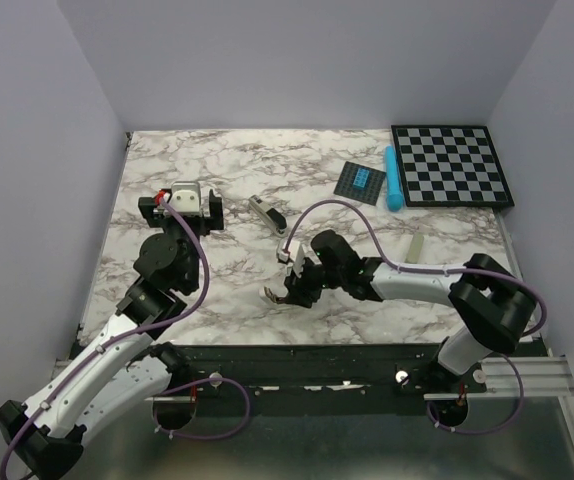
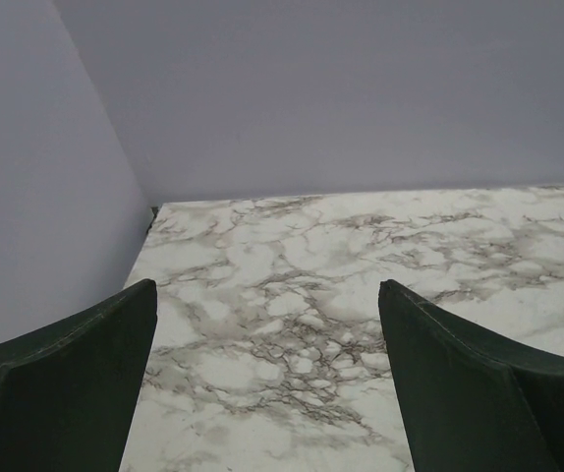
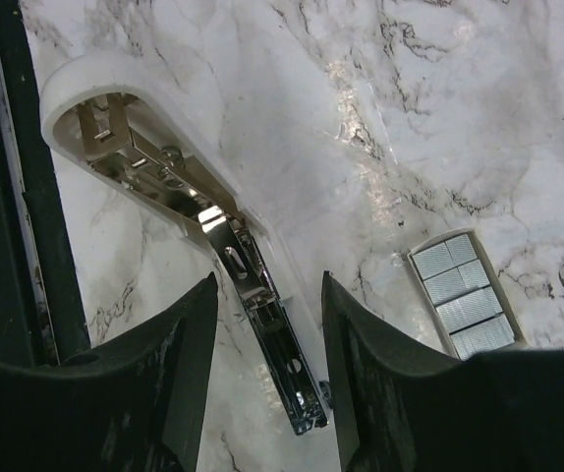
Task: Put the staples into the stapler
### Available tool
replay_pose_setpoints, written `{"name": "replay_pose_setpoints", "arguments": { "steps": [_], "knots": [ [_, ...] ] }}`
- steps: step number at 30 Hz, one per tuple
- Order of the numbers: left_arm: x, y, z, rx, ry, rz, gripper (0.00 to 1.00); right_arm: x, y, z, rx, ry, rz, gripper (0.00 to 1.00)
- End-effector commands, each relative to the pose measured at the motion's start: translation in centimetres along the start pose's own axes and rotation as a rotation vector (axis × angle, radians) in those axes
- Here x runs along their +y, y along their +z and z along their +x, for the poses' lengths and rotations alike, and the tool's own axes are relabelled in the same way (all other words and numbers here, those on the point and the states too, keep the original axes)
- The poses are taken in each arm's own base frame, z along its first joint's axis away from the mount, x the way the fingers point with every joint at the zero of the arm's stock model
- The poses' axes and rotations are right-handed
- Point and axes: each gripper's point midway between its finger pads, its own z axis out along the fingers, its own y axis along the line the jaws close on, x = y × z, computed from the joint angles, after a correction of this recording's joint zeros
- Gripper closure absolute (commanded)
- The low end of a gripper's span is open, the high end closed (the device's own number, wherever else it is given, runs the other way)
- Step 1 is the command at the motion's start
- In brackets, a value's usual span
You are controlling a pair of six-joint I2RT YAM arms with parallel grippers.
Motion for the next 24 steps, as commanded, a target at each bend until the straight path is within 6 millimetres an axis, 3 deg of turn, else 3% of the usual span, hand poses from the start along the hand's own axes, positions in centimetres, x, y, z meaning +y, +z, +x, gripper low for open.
{"name": "replay_pose_setpoints", "arguments": {
  "steps": [1, 9, 20, 24],
  "knots": [
    [0.8, 0.3, 0.0, -0.012, 0.010, -0.049, 0.01, -0.9, 1.0, -1.8, -0.043, -0.072, 0.050, 0.47],
    [0.9, 0.4, 0.2, -0.007, 0.014, -0.056, 0.01, -0.3, 2.0, -1.9, -0.034, -0.087, 0.011, 0.47],
    [0.9, 0.6, 0.2, -0.009, 0.014, -0.047, 0.01, 0.1, 2.6, -1.8, -0.022, -0.091, -0.005, 0.65],
    [1.0, 0.5, 0.2, -0.006, 0.014, -0.048, 0.01, 0.6, 2.9, -1.7, -0.011, -0.089, -0.021, 0.66]
  ]
}}
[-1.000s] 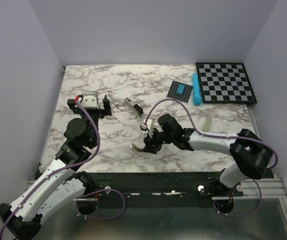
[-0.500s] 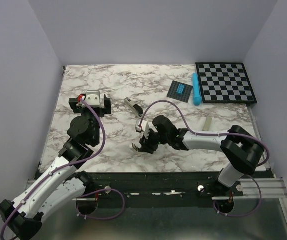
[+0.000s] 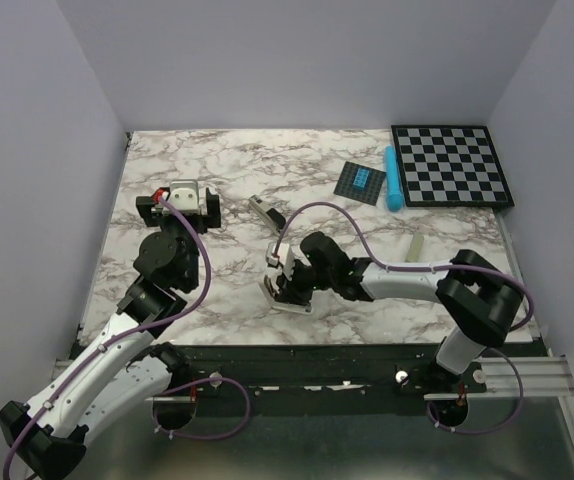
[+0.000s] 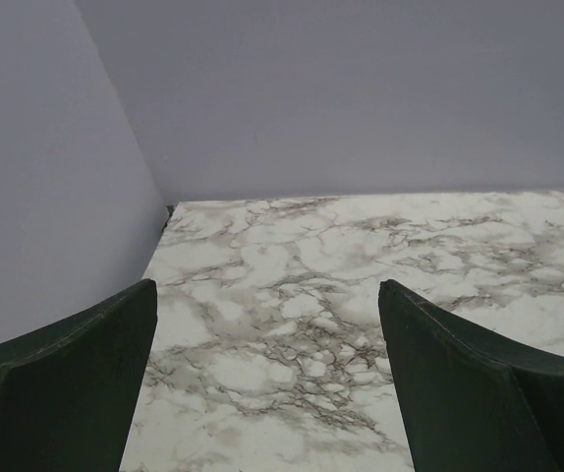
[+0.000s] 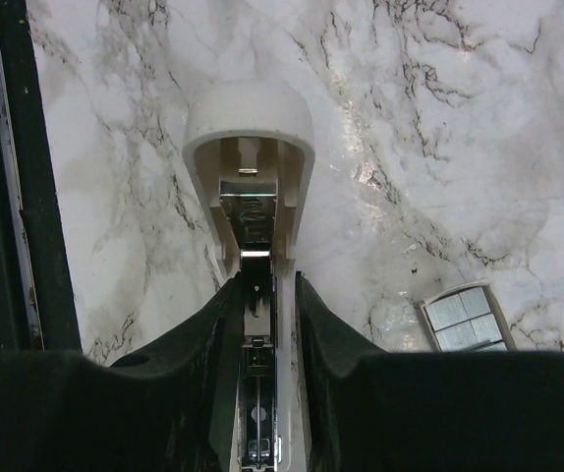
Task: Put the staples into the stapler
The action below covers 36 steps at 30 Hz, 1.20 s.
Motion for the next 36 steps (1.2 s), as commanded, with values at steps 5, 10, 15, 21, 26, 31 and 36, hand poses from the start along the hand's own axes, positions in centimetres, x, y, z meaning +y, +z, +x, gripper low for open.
{"name": "replay_pose_setpoints", "arguments": {
  "steps": [5, 10, 15, 21, 26, 31, 36],
  "knots": [
    [0.3, 0.0, -0.1, -0.011, -0.012, -0.011, 0.01, 0.8, 1.4, -0.7, -0.003, -0.029, -0.013, 0.76],
    [0.7, 0.0, -0.3, -0.017, -0.020, -0.022, 0.01, 0.3, 1.5, -2.5, -0.060, -0.036, 0.062, 0.90],
    [1.5, -0.1, -0.4, -0.026, -0.037, -0.055, 0.01, -3.0, 0.6, -4.4, -0.137, 0.008, 0.270, 0.99],
    [2.1, -0.1, -0.5, -0.034, -0.052, -0.066, 0.01, -7.1, 0.9, -5.8, -0.163, 0.118, 0.487, 0.99],
    [2.2, 0.1, -0.4, -0.034, -0.069, -0.069, 0.01, -8.1, 1.8, -5.8, -0.168, 0.263, 0.550, 0.99],
    [2.6, 0.2, -0.5, -0.039, -0.097, -0.070, 0.01, -8.0, 2.8, -5.4, -0.163, 0.367, 0.596, 0.99],
    [2.8, 0.5, -0.4, -0.037, -0.117, -0.071, 0.01, -7.7, 3.6, -4.0, -0.135, 0.459, 0.637, 0.99]
  ]
}}
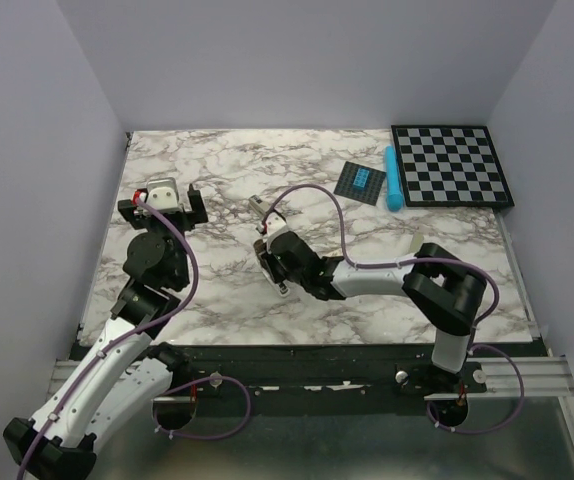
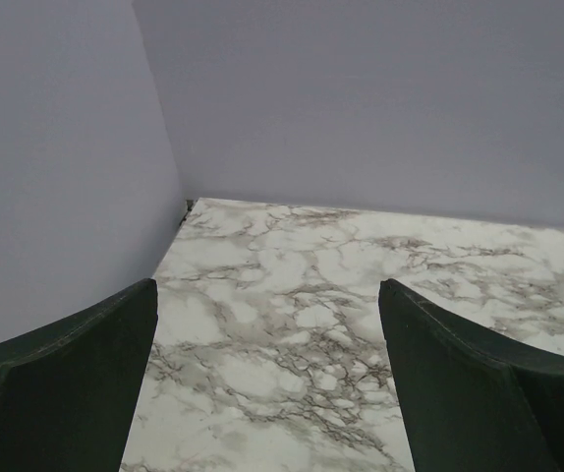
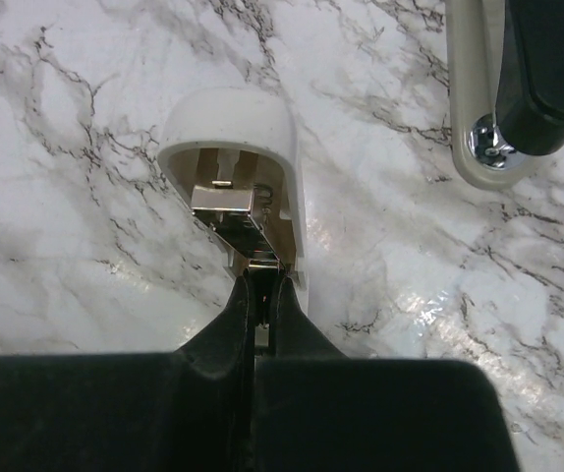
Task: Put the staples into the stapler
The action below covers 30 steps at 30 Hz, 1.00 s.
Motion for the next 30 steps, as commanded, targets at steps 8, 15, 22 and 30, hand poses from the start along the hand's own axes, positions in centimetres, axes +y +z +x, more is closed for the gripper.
{"name": "replay_pose_setpoints", "arguments": {
  "steps": [8, 15, 22, 30],
  "knots": [
    [-0.3, 0.2, -0.3, -0.014, -0.059, 0.035, 0.01, -0.3, 0.4, 1.6, 0.045, 0.142, 0.137, 0.92],
    [-0.4, 0.3, -0.3, -0.013, -0.064, 0.042, 0.01, -0.2, -1.5, -0.8, 0.026, 0.132, 0.127, 0.63],
    [-0.3, 0.2, -0.4, -0.016, -0.069, 0.040, 0.01, -0.7, -3.8, -1.8, 0.073, 0.110, 0.144, 0.46],
    [-0.1, 0.2, -0.3, -0.015, -0.070, 0.033, 0.01, -2.8, -6.7, -1.8, 0.227, 0.107, 0.193, 0.42]
  ]
}}
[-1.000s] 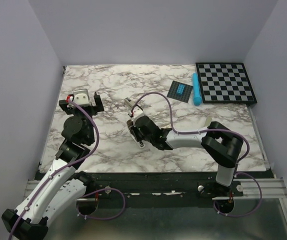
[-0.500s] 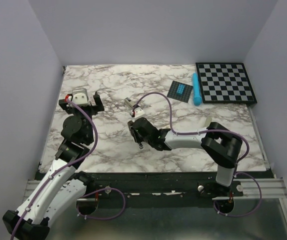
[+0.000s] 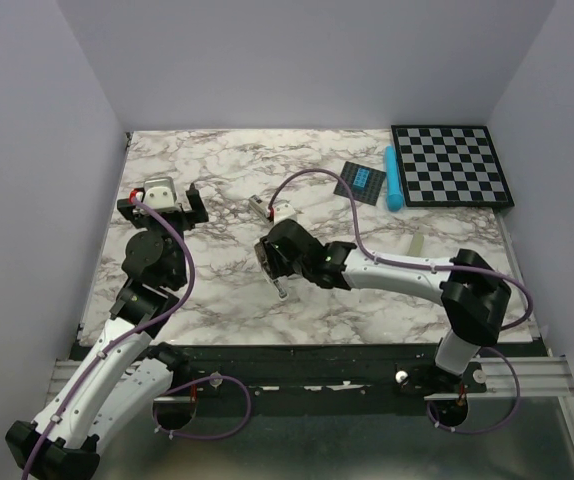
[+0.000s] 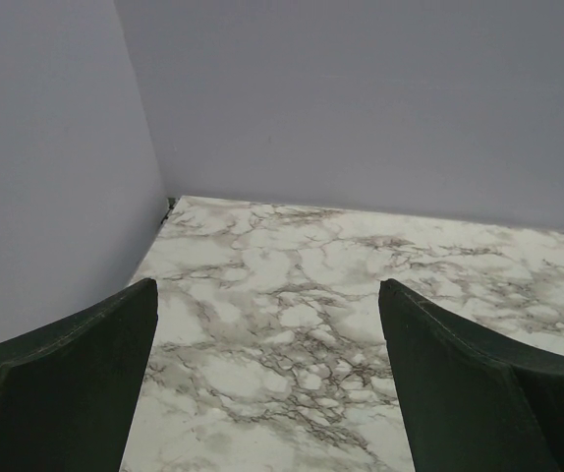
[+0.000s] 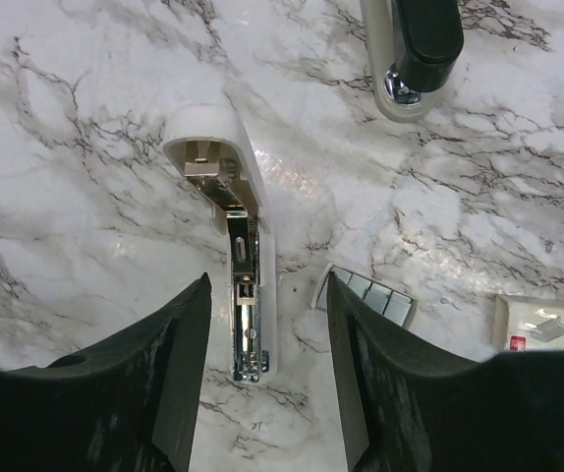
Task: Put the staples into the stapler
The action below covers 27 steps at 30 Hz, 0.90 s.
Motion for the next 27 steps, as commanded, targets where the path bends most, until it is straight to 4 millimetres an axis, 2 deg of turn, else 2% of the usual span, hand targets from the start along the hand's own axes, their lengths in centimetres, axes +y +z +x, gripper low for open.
{"name": "replay_pose_setpoints", "arguments": {
  "steps": [1, 3, 4, 9, 18, 27],
  "knots": [
    [0.0, -0.1, -0.5, -0.018, -0.028, 0.008, 0.01, -2.7, -1.9, 1.5, 0.167, -0.010, 0.077, 0.42],
    [-0.1, 0.0, -0.4, -0.016, -0.029, 0.013, 0.01, -3.1, -2.1, 1.6, 0.204, 0.008, 0.079, 0.42],
    [-0.2, 0.0, -0.4, -0.016, -0.029, 0.015, 0.01, -3.7, -2.1, 2.6, 0.253, 0.001, 0.098, 0.42],
    [-0.1, 0.0, -0.2, -0.015, -0.033, 0.009, 0.01, -5.6, -1.3, 4.4, 0.380, 0.026, 0.168, 0.42],
    [0.2, -0.1, -0.3, -0.023, -0.033, -0.003, 0.01, -5.6, 1.3, 5.3, 0.466, 0.017, 0.187, 0.50],
    [0.2, -0.3, -0.4, -0.030, -0.043, 0.005, 0.01, -5.6, 2.5, 6.3, 0.514, 0.014, 0.199, 0.59]
  ]
}}
